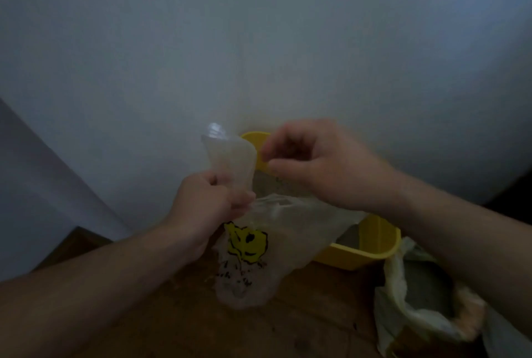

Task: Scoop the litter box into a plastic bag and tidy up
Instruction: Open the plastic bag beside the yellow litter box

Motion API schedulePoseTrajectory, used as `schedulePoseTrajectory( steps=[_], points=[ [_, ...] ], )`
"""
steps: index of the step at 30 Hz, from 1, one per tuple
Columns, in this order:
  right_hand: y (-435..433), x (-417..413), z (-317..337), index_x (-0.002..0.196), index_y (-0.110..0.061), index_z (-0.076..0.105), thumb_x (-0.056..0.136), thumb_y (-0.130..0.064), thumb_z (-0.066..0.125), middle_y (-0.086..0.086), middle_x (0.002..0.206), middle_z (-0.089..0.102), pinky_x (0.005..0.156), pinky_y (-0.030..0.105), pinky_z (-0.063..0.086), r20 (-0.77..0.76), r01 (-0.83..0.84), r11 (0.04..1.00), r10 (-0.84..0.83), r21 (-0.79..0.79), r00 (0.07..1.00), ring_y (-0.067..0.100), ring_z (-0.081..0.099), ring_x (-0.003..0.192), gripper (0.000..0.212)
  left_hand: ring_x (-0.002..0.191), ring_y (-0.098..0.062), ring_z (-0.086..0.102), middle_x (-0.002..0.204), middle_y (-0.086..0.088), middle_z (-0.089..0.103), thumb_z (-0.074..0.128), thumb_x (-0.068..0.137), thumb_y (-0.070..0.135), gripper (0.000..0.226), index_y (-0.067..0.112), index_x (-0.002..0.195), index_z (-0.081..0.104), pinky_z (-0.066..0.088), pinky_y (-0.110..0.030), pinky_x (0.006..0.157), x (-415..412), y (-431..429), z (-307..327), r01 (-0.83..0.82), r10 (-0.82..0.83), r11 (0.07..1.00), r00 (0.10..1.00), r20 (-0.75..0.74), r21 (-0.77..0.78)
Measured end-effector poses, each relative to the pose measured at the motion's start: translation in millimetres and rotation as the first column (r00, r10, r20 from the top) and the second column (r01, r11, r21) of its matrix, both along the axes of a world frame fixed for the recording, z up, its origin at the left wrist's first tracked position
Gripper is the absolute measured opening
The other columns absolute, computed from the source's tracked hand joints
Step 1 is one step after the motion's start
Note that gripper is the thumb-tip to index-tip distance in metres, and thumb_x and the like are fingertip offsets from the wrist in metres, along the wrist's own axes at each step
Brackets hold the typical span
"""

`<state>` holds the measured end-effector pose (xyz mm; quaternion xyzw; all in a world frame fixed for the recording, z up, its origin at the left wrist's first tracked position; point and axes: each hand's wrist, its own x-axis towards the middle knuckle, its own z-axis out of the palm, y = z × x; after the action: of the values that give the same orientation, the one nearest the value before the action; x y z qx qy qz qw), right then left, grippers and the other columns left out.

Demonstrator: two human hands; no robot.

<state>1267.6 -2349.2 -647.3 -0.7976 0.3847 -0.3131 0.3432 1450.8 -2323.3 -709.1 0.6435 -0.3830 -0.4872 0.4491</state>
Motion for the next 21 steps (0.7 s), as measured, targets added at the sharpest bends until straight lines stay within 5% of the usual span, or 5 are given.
schedulePoseTrajectory(
  steps=[5,10,13,17,21],
  points=[
    [-3,-2,-31,0.096,-0.024,0.072,0.079,-0.036,0.079,-0.013,0.083,0.067,0.072,0.025,0.053,-0.472,0.022,1.000,-0.010,0.022,0.881,0.000,0.062,0.076,0.022,0.081,-0.027,0.073,0.075,-0.006,0.074,0.074,0.069,-0.017,0.034,0.008,0.091,0.068,0.059,-0.039,0.079,3,4,-2,-0.010,0.013,0.999,0.995,-0.099,0.032],
    [5,-7,-46,0.098,-0.026,0.069,0.076,-0.037,0.082,-0.014,0.088,0.065,0.065,0.021,0.048,-0.609,0.018,0.997,0.031,0.073,0.793,0.004,0.059,0.078,0.028,0.069,-0.019,0.074,0.070,-0.008,0.069,0.067,0.085,-0.005,0.009,0.000,0.079,0.063,0.058,-0.029,0.064,6,5,-5,-0.093,0.100,0.994,0.985,-0.138,0.061],
    [4,-9,-51,0.086,-0.025,0.072,0.077,-0.026,0.080,-0.016,0.074,0.064,0.057,0.018,0.044,-0.601,0.022,0.995,0.040,0.095,0.798,-0.002,0.057,0.067,0.012,0.062,-0.019,0.073,0.066,-0.008,0.059,0.065,0.090,0.008,0.018,0.002,0.074,0.059,0.057,-0.030,0.055,5,6,-6,-0.096,0.107,0.992,0.983,-0.146,0.078],
    [2,-15,-47,0.079,-0.025,0.075,0.077,-0.016,0.074,-0.019,0.061,0.061,0.048,0.010,0.037,-0.556,0.045,0.996,0.007,0.080,0.831,-0.011,0.055,0.057,0.009,0.071,-0.024,0.068,0.079,-0.009,0.063,0.078,0.082,0.021,0.022,0.007,0.087,0.062,0.054,-0.032,0.053,9,7,1,-0.066,0.058,0.997,0.987,0.149,0.047],
    [-1,-21,-40,0.084,-0.025,0.078,0.076,-0.013,0.070,-0.013,0.076,0.069,0.056,0.014,0.043,-0.549,0.008,1.000,0.002,0.017,0.836,-0.002,0.056,0.064,0.017,0.074,-0.023,0.059,0.083,-0.004,0.058,0.086,0.070,0.014,0.038,0.022,0.086,0.052,0.047,-0.031,0.058,14,12,11,0.044,0.148,0.939,0.845,0.514,-0.342]
  ],
)
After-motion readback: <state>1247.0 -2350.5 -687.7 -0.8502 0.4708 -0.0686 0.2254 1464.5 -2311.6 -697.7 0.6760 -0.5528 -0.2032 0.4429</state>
